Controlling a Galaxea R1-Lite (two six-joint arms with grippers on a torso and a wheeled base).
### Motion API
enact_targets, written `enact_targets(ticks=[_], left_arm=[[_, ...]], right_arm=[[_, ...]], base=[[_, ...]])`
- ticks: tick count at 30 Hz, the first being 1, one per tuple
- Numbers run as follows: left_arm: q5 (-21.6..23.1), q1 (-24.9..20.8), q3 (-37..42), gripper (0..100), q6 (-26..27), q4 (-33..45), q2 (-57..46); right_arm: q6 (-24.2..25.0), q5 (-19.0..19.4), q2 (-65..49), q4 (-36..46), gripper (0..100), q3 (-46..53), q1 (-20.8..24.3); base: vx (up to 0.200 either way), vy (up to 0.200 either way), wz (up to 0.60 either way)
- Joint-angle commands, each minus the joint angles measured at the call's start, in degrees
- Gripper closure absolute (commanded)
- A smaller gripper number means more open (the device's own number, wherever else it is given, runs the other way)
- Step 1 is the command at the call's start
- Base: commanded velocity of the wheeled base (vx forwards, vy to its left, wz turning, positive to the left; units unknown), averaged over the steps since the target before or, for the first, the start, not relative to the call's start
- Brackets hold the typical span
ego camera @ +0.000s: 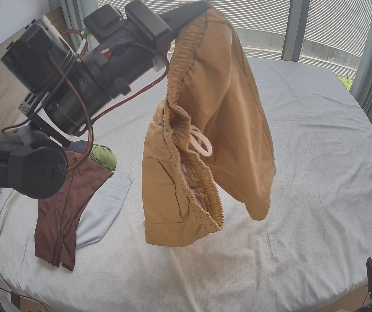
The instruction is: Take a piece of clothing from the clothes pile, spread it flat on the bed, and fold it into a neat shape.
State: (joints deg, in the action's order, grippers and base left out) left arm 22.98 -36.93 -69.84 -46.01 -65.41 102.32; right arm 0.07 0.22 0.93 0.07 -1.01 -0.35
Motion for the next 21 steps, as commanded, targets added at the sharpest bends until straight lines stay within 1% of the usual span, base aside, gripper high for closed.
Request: enact_targets(ticks=[1, 4, 8, 12, 15, 21], left_arm=[[-0.7, -0.3, -1.4, 100, -0.3, 1.0, -0.2], [-2.2, 1.1, 1.7, 100, -0.2, 1.2, 1.0], [-2.5, 2.9, 6.6, 100, 0.0, -0.9, 2.7], [-2.4, 4.5, 9.9, 100, 0.3, -6.1, 5.8], [-2.4, 4.8, 10.3, 100, 0.3, -9.1, 7.2], [-2.4, 4.9, 10.5, 100, 0.3, -9.7, 7.3]], right_arm=[[0.0, 0.0, -0.9, 0.0, 0, 0.9, 0.0], [0.0, 0.0, -0.9, 0.0, 0, 0.9, 0.0], [-0.1, 0.0, -0.9, 0.0, 0, 0.9, 0.0], [-0.2, 0.0, -0.9, 0.0, 0, 0.9, 0.0], [-0.2, 0.0, -0.9, 0.3, 0, 0.8, 0.0], [-0.2, 0.0, -0.9, 0.0, 0, 0.9, 0.0]], base=[[0.000, 0.000, 0.00], [0.000, 0.000, 0.00], [0.000, 0.000, 0.00], [0.000, 0.000, 0.00], [0.000, 0.000, 0.00], [0.000, 0.000, 0.00]])
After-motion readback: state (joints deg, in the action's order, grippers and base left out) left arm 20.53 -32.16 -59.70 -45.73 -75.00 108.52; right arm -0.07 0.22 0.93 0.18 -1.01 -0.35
